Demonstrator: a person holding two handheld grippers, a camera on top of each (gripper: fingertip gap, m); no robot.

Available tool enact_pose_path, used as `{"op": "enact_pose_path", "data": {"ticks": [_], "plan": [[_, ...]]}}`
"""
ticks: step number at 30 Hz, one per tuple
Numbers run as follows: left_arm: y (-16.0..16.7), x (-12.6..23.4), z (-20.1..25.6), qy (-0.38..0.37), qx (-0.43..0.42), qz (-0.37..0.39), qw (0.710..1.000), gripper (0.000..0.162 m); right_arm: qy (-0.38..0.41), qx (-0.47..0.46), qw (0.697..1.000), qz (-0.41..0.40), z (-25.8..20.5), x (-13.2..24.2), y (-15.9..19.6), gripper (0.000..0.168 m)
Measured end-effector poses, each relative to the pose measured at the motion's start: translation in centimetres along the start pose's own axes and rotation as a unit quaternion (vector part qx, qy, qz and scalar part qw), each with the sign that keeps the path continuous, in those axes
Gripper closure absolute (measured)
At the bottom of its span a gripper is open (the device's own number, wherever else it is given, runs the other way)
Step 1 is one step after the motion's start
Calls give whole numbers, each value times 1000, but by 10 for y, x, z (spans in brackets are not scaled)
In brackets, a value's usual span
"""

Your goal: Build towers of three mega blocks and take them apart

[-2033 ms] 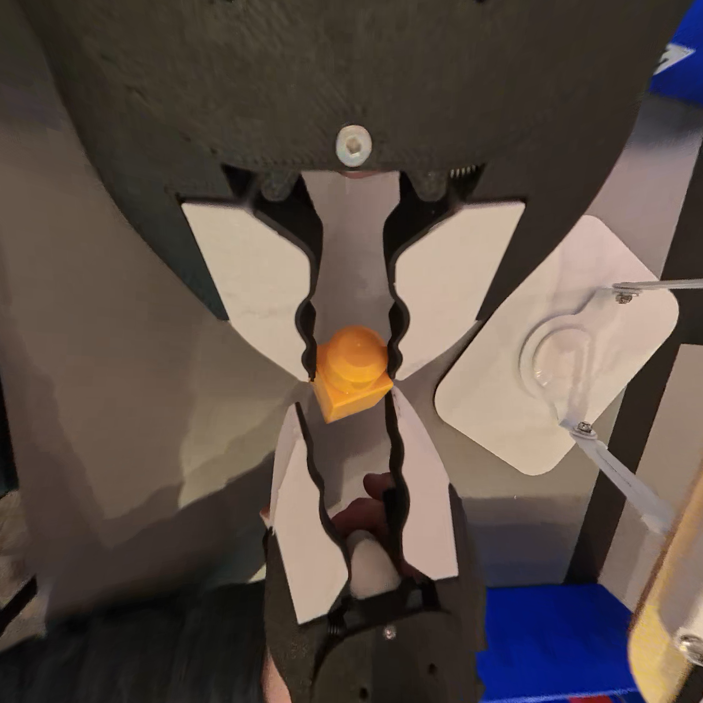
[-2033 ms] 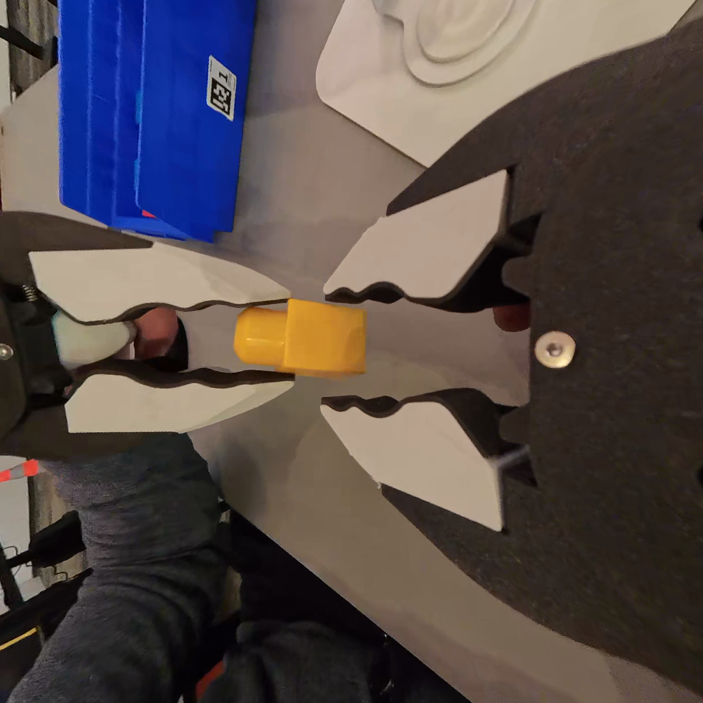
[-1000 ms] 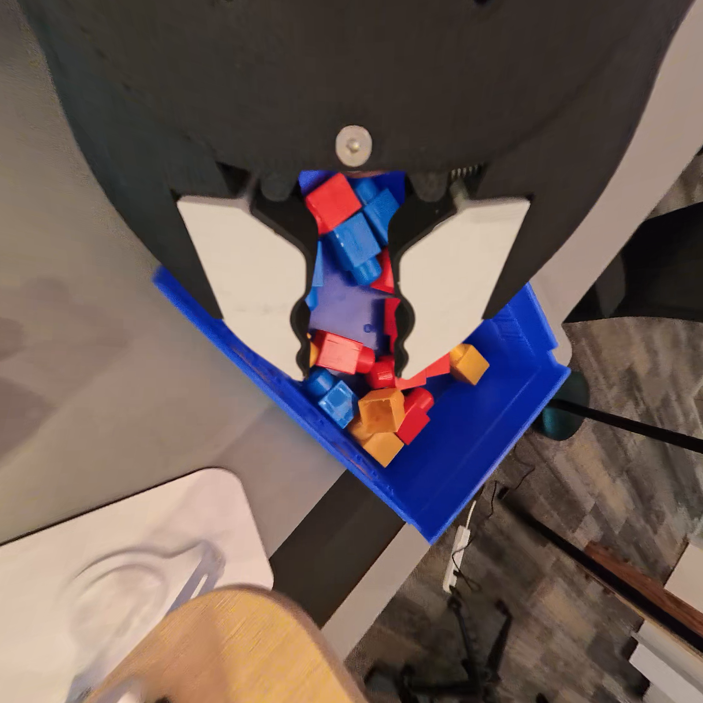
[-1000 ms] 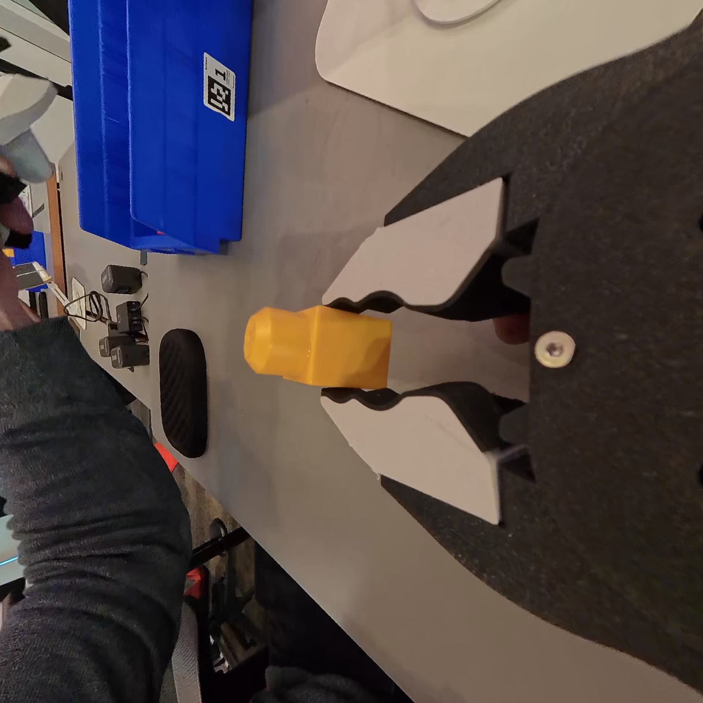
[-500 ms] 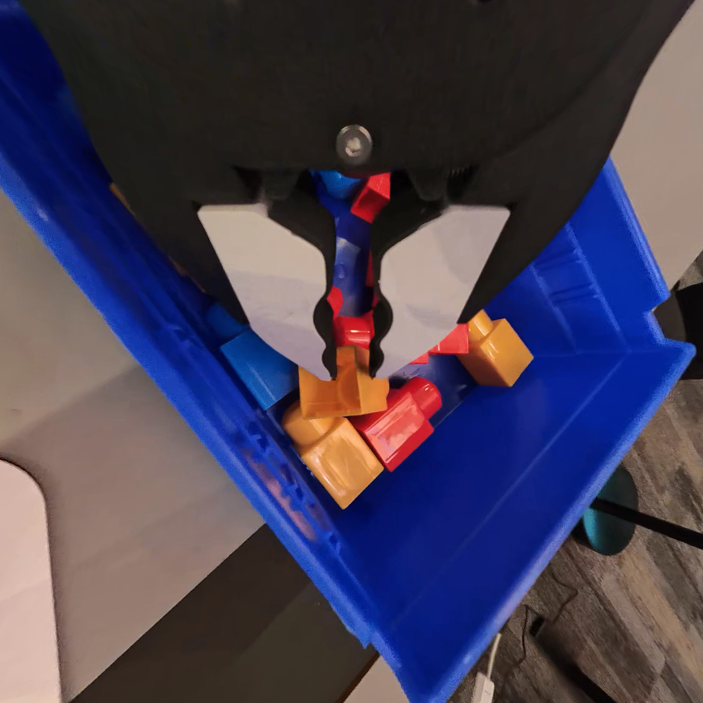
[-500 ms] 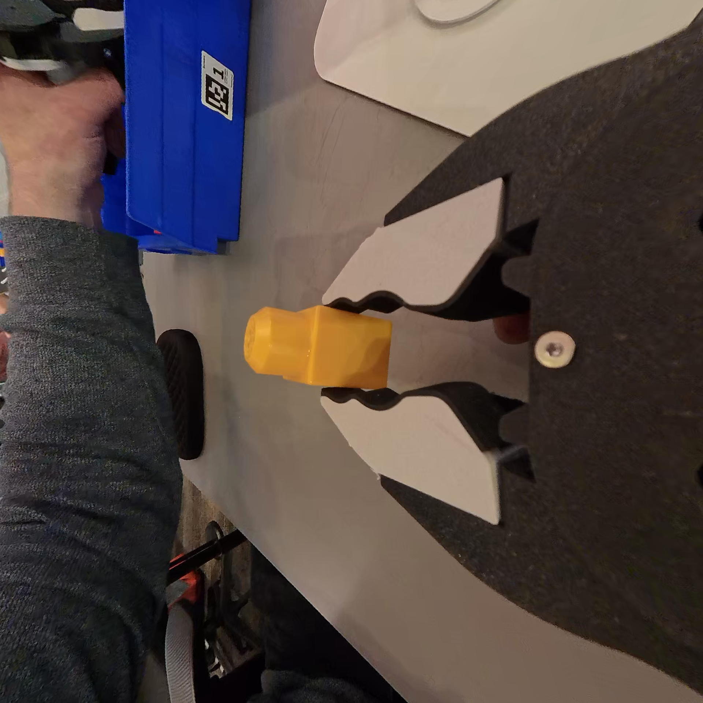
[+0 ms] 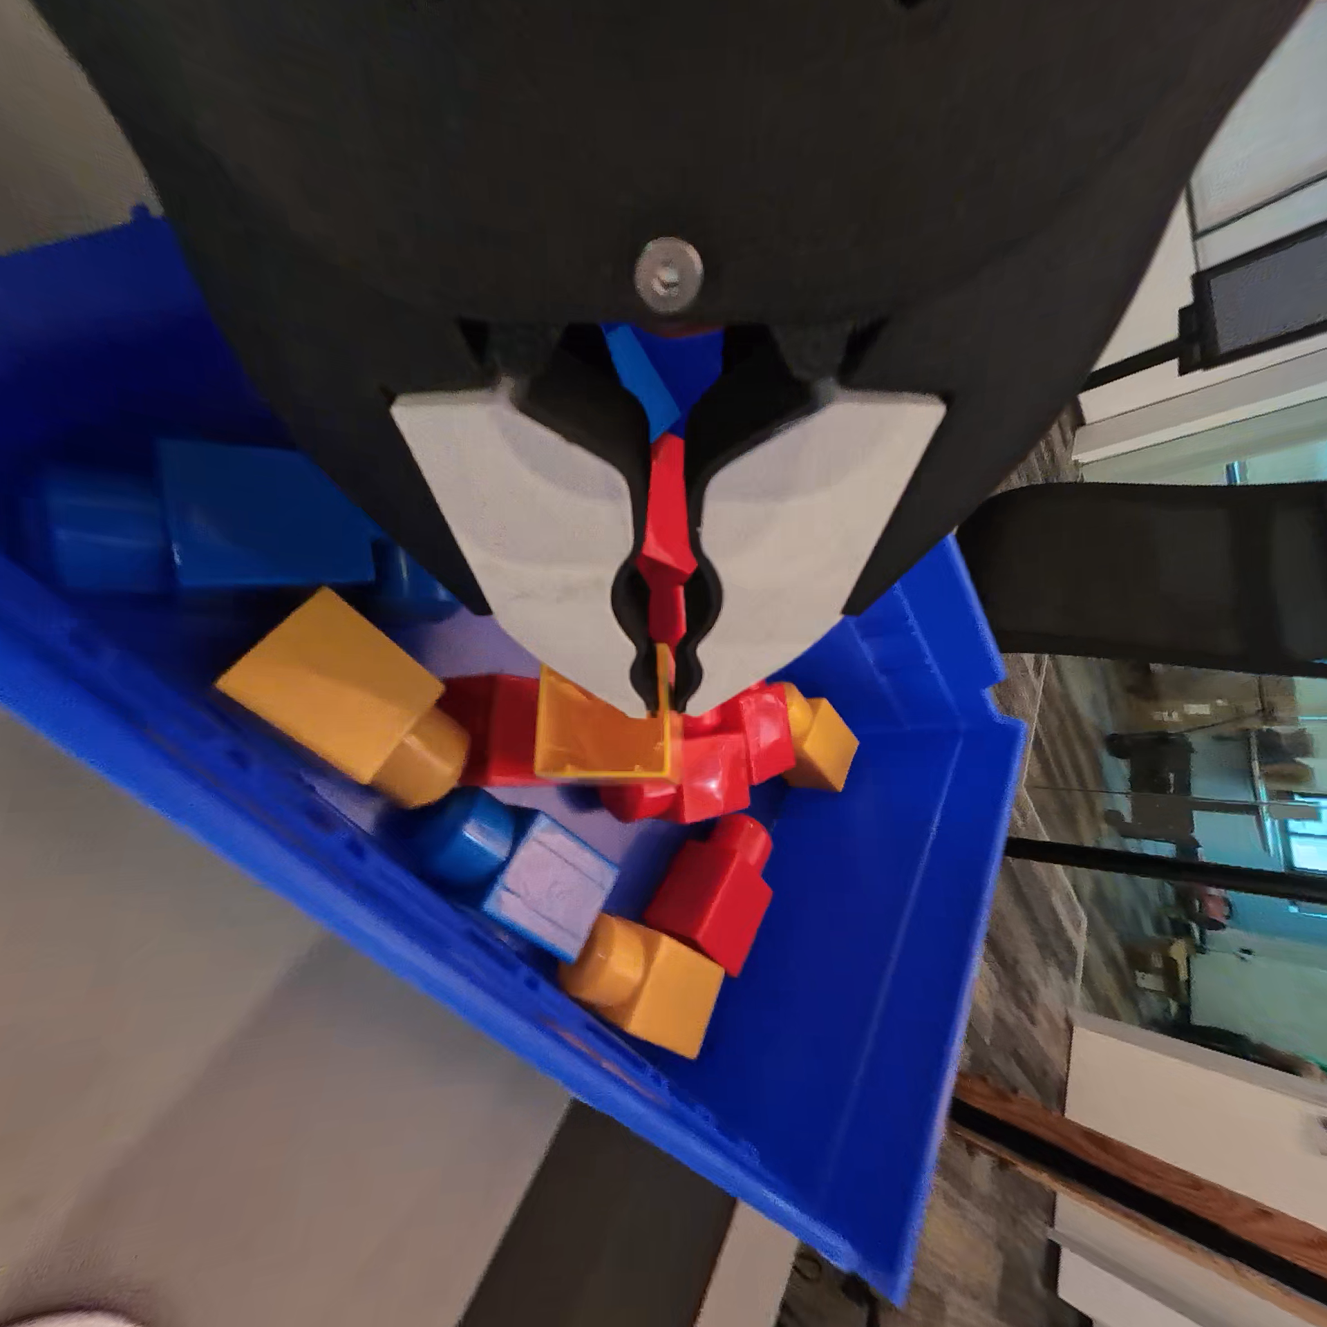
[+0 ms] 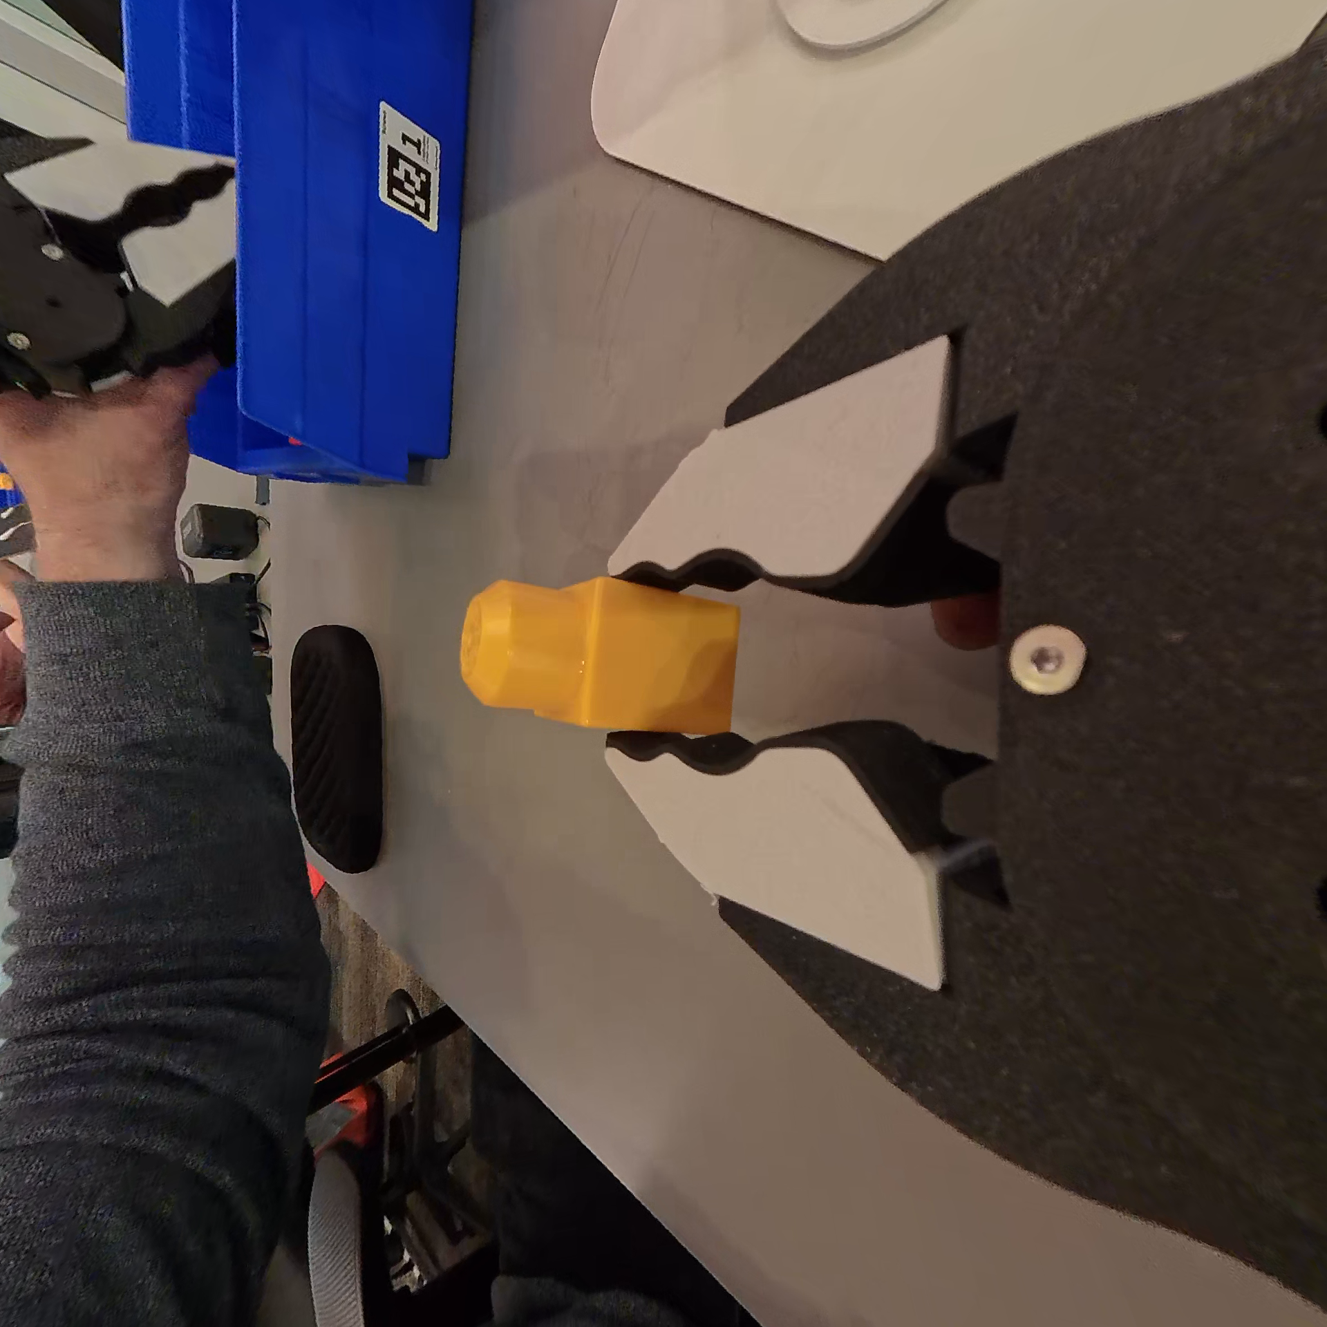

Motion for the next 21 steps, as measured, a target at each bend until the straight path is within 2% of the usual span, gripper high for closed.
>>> {"op": "enact_pose_path", "data": {"ticks": [3, 5, 9, 12, 13, 17, 19, 21], "plan": [[7, 3, 7, 30, -1, -3, 1000, 151, 1, 4, 1000, -3, -1, -1, 0, 131], [11, 4, 10, 46, 9, -1, 999, 138, 1, 6, 1000, -5, -1, -1, 0, 131], [21, 10, 5, 117, 92, 24, 989, 122, -1, 3, 1000, -3, -1, -1, 0, 131], [28, 12, -7, 189, 210, 50, 958, 114, -2, 2, 1000, -3, -1, -1, 0, 131], [28, 11, -10, 218, 254, 58, 940, 103, -2, 2, 1000, -3, -1, -1, 0, 131], [16, 5, -22, 257, 377, 77, 886, 100, -1, 2, 1000, -5, -1, -1, 0, 131], [13, -4, -23, 272, 419, 42, 865, 104, -1, 2, 1000, -5, -1, -1, 0, 131], [12, -14, -20, 268, 420, -15, 867, 106, 0, 2, 1000, -4, -1, -1, 0, 131]]}}
Point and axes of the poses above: each gripper's, where its closed fingertips meet, x back along the fingers, y out of its underside, z = x × y across the jaws, the point moved 8 cm from there along x, back along the fingers, and after that the axes turned 10 degrees about y, right-handed, at the moved point
